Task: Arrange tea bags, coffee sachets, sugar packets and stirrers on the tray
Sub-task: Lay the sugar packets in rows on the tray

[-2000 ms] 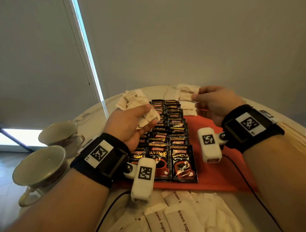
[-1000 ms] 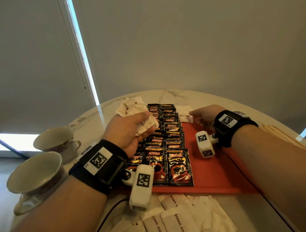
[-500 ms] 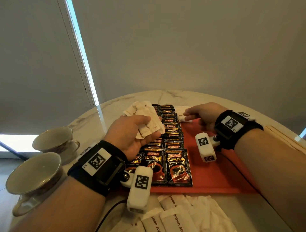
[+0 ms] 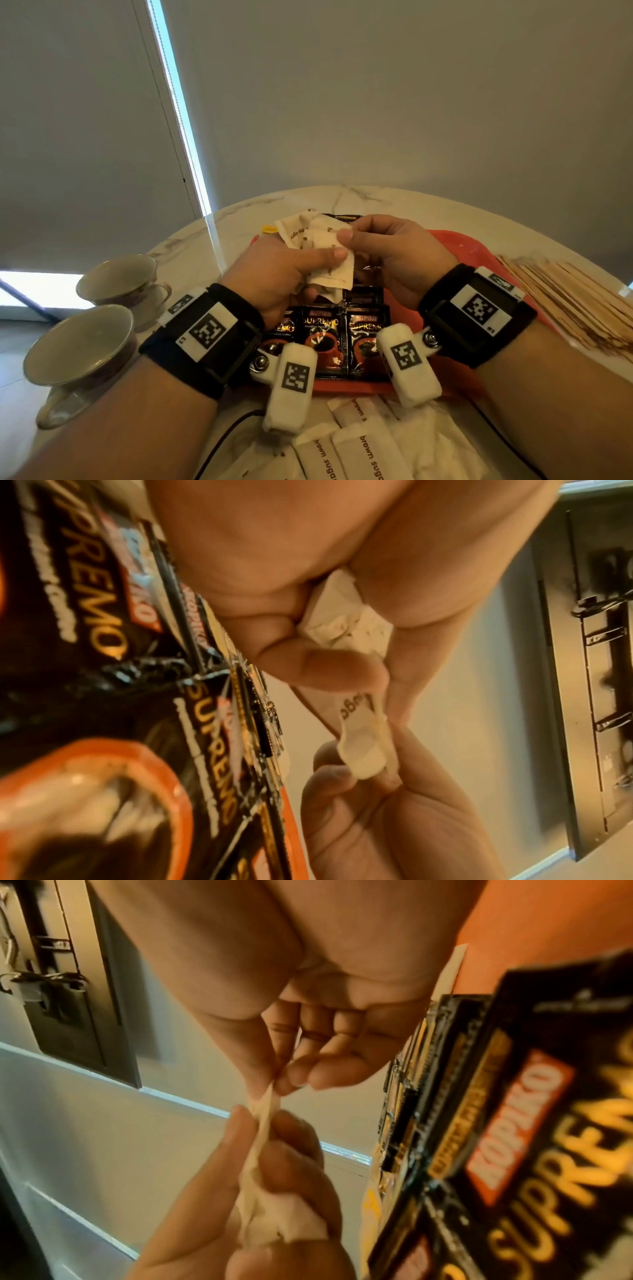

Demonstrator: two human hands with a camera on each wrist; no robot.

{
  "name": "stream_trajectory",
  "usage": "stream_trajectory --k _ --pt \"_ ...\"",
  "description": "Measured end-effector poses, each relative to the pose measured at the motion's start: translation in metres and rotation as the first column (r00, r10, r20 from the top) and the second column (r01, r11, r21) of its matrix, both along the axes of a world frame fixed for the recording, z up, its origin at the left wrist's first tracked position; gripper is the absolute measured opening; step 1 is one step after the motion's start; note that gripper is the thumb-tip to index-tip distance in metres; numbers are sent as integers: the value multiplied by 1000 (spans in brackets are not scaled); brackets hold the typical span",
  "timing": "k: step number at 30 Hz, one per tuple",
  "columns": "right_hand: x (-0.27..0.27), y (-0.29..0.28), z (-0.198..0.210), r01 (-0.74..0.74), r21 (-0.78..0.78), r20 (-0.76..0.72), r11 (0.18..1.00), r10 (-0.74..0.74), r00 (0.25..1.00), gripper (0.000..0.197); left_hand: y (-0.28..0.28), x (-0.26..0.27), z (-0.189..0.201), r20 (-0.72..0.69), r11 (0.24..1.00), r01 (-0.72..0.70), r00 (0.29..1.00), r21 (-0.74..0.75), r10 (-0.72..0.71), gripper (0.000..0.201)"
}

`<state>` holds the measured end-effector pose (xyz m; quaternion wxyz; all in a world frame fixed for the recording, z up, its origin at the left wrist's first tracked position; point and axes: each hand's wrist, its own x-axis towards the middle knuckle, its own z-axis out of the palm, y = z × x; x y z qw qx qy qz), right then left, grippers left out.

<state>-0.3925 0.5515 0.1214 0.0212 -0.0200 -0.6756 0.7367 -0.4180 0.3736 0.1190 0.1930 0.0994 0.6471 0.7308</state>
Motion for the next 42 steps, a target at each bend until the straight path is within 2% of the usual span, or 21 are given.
stream_trajectory --k 3,5,8,11,14,16,19,24,26,30,32,35,42 --pt "-2 -2 2 53 -61 -10 997 -53 999 8 0 -2 0 30 998 -59 998 20 59 35" --pt "-3 -2 7 69 -153 -13 986 -71 997 4 1 -3 1 50 996 -87 995 34 85 32" --pt "-6 -2 11 109 -269 -24 957 -120 992 12 1 -5 2 87 988 -145 986 59 139 26" --pt "-8 -2 13 149 -274 -63 950 -173 983 11 0 -9 3 162 964 -235 963 122 215 17" --pt "-8 -3 13 176 -174 -94 969 -194 977 9 0 -9 4 232 939 -302 937 167 260 21" --pt "-7 -5 11 191 19 -167 981 -186 968 5 1 -6 5 239 940 -294 938 173 250 19" --pt "-4 -8 11 176 269 -248 947 -109 963 7 2 -1 8 213 956 -230 958 182 190 13" --pt "2 -9 17 111 374 -233 921 -23 972 12 0 0 8 114 981 -81 992 174 61 31" --pt "2 -8 18 69 335 -189 940 -5 982 15 0 0 5 53 982 -36 998 183 26 34" --pt "1 -3 21 -66 219 -32 974 75 997 38 -1 -5 3 -22 974 -84 996 213 91 49" --pt "2 0 22 -69 226 -13 972 74 997 30 -2 -8 2 -32 968 -106 993 227 116 52" --pt "0 2 22 7 221 -28 975 -1 1000 18 -3 -10 1 -25 966 -104 993 235 112 53" --pt "-6 4 24 265 41 -71 963 -262 962 11 -2 -11 0 33 954 -135 991 267 131 40"
